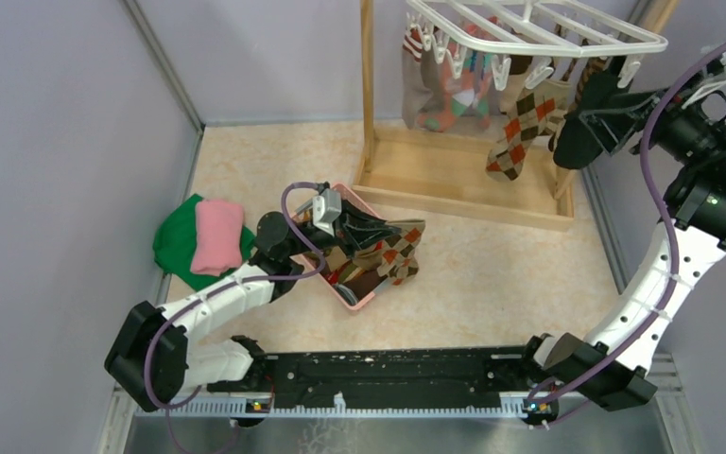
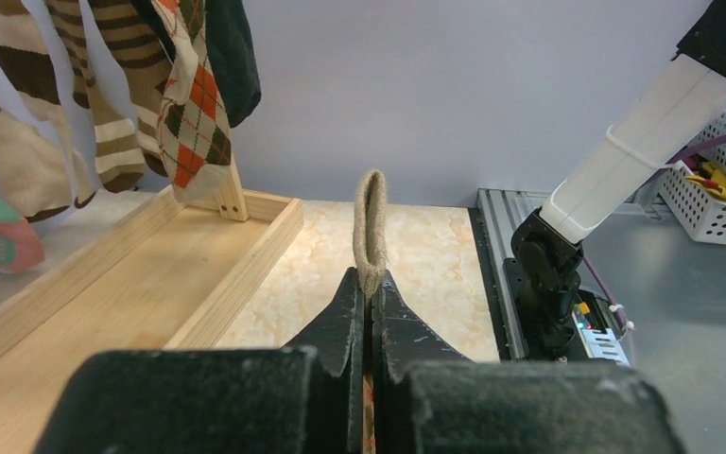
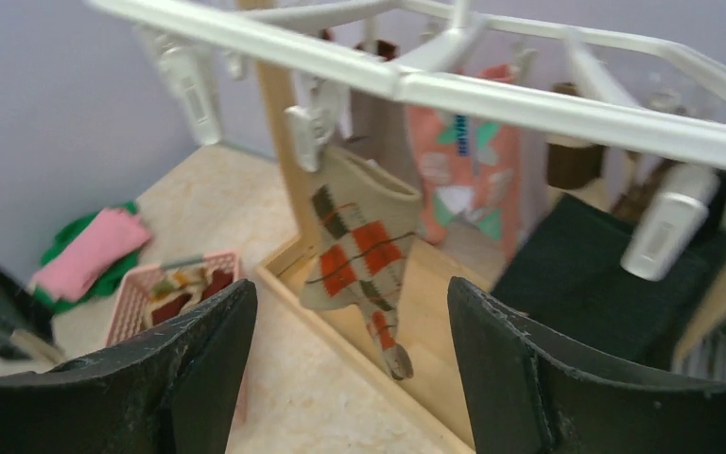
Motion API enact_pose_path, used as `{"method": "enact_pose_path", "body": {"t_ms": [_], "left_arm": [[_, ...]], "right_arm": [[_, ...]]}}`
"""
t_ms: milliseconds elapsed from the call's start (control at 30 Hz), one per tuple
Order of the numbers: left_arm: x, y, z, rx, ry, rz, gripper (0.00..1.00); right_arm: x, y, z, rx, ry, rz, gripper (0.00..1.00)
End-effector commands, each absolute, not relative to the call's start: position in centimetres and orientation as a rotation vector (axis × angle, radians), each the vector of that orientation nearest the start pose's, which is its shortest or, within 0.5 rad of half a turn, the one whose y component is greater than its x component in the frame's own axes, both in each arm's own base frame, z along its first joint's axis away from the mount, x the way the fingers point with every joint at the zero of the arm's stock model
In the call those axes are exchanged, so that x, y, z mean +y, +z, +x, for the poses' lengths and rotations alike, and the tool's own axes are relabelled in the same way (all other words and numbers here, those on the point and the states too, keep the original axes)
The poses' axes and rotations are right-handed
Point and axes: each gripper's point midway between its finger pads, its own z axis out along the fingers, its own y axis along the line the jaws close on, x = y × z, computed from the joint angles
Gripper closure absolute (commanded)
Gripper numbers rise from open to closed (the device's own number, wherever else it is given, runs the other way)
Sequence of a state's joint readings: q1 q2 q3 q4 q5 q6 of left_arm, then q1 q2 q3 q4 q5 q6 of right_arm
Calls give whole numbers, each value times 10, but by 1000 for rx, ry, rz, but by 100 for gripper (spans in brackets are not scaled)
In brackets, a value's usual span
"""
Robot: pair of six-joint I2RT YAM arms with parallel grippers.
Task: Clip the socks to the hanger
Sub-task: Rotate the hanger.
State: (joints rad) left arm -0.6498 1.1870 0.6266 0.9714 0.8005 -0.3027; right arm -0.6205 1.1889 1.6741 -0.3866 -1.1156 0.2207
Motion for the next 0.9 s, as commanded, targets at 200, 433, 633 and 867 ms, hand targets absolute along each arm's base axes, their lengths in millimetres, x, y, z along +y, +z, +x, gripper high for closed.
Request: {"method": "enact_pose_path", "body": {"t_ms": [200, 433, 633, 867], "left_arm": [[-310, 336, 190, 939, -1198, 967, 100], [-309, 336, 189, 940, -1202, 966, 100], [-308, 336, 189, 944, -1194, 960, 100], [-309, 335, 192, 953, -1187, 955, 100]], "right_arm": [[17, 562, 268, 1228, 253, -944, 24], [10, 582, 296, 1091, -5, -1083, 26], [16, 564, 336, 1128, -152, -1118, 30], [2, 547, 359, 1196, -194, -1096, 43]]}}
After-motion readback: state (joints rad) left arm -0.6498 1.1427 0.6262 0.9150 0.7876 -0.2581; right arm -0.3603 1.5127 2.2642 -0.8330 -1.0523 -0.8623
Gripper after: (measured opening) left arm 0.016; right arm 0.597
